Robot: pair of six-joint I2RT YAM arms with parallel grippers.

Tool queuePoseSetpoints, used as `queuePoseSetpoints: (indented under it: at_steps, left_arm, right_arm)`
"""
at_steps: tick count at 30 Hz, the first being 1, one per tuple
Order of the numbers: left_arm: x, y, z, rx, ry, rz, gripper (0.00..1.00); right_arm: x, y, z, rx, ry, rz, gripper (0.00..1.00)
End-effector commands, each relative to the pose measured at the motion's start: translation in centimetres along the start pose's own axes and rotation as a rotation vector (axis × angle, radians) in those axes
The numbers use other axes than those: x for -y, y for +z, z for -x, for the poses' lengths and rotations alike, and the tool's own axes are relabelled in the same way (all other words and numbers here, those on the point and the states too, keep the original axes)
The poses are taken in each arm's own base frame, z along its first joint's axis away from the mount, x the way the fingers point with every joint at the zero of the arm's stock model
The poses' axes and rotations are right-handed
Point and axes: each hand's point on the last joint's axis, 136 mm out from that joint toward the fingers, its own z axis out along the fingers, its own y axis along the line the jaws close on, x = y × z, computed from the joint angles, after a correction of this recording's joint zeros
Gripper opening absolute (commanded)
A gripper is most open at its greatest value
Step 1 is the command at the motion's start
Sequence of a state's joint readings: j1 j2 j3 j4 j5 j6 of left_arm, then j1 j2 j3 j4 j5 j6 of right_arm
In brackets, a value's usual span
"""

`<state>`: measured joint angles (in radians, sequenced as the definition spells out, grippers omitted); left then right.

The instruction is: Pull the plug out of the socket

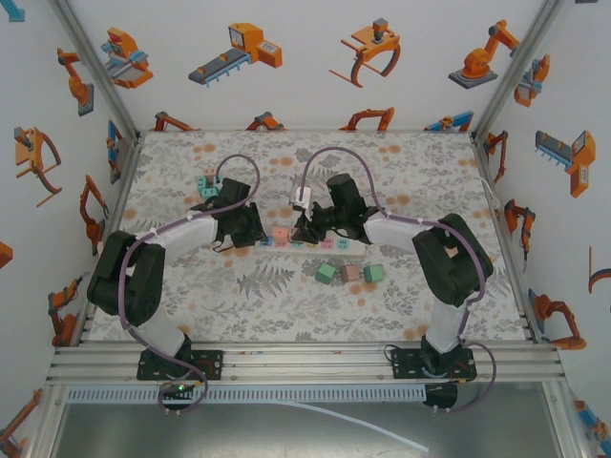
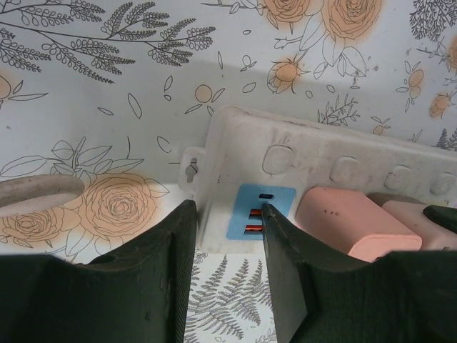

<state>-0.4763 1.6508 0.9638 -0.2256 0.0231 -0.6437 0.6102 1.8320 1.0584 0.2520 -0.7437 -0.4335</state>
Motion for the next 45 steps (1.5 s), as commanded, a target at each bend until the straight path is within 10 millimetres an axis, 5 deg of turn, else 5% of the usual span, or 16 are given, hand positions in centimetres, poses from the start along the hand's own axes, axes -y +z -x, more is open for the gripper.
queuePoseSetpoints:
  at_steps: [1, 5, 12, 18, 28, 35, 40, 45]
  left_arm:
    - [-2.2, 0.8, -1.7, -0.056, 0.014, 0.102, 0.42]
    - [-2.2, 0.8, -1.6, -0.052, 0.015, 0.105, 0.42]
    - [0.3, 1.0, -1.9, -0.068, 0.077, -0.007, 0.38]
    - [2.1, 1.6, -2.1, -0.077, 0.104, -0.058, 0.52]
    - [1.3, 2.0, -2.2, -0.089, 0.103, -0.005, 0.5]
    - [0.8, 1.9, -2.1, -0.087, 0.112, 0.024, 0.49]
    - [1.2, 2.0, -2.0, -0.089, 0.113, 0.011, 0.48]
    - [1.0, 2.3, -2.3, -0.101, 0.11, 0.019, 0.47]
  right_arm:
    - [0.8, -2.7, 6.9, 0.182, -0.148, -0.052, 0.07]
    - [0.7, -2.7, 6.2, 0.171, -0.159, -0.059, 0.06]
    - [0.0, -0.9, -0.1, -0.004, -0.13, -0.011, 0.1]
    - [-0.2, -0.1, -2.5, -0.069, -0.065, 0.016, 0.41]
    - [0.3, -0.2, -2.9, -0.134, -0.059, 0.015, 0.35]
    - [1.1, -1.2, -3.4, -0.227, -0.06, -0.043, 0.45]
    - [0.7, -1.1, -3.4, -0.22, -0.063, -0.016, 0.29]
    - [0.9, -1.2, -1.3, -0.145, -0.066, -0.027, 0.17]
